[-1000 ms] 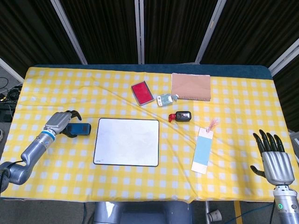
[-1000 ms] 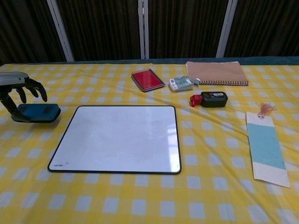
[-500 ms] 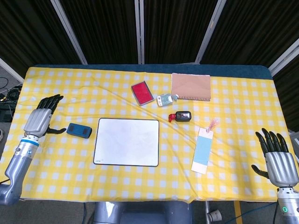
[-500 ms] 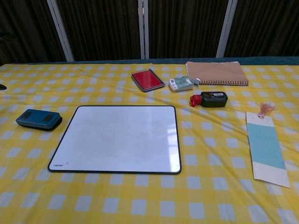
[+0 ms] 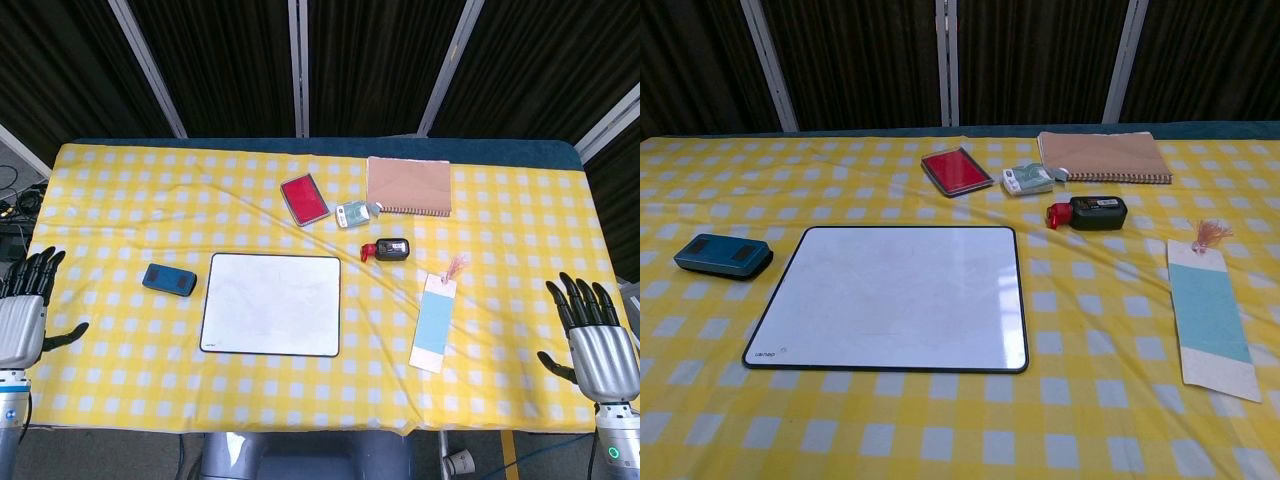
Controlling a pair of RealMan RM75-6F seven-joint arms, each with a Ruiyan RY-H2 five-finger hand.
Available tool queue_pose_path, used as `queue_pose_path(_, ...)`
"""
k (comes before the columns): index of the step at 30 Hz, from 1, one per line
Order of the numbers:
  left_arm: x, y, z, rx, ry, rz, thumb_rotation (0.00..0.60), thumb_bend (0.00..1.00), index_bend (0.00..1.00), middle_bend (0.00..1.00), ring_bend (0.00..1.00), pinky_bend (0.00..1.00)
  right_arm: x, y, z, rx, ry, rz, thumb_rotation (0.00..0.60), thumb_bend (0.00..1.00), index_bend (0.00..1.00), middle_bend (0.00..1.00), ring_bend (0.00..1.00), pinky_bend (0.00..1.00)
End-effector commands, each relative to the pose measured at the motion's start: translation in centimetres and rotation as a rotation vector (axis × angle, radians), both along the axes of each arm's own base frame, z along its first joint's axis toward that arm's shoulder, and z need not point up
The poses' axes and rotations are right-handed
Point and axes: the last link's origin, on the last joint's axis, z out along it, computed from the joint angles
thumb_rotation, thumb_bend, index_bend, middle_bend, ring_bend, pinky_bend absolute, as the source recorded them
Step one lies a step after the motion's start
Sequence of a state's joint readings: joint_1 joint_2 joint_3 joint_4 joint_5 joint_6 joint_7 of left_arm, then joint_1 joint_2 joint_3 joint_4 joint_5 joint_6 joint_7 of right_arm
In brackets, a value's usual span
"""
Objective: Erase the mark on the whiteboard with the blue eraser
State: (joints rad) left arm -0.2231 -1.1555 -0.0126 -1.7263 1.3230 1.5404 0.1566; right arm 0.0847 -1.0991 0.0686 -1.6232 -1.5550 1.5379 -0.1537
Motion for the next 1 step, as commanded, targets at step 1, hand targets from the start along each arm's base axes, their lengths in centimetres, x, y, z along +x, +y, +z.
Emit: queue_pose_path(1,-0.14,0.01,0.09,0.002,0.0,-0.007,0.6,0.0,0.0,0.0,0.0,0.0,-0.02,0.1,0.06,0.001,-0.002,-0.001,0.6,0.0,0.0,0.0,0.0,0.0)
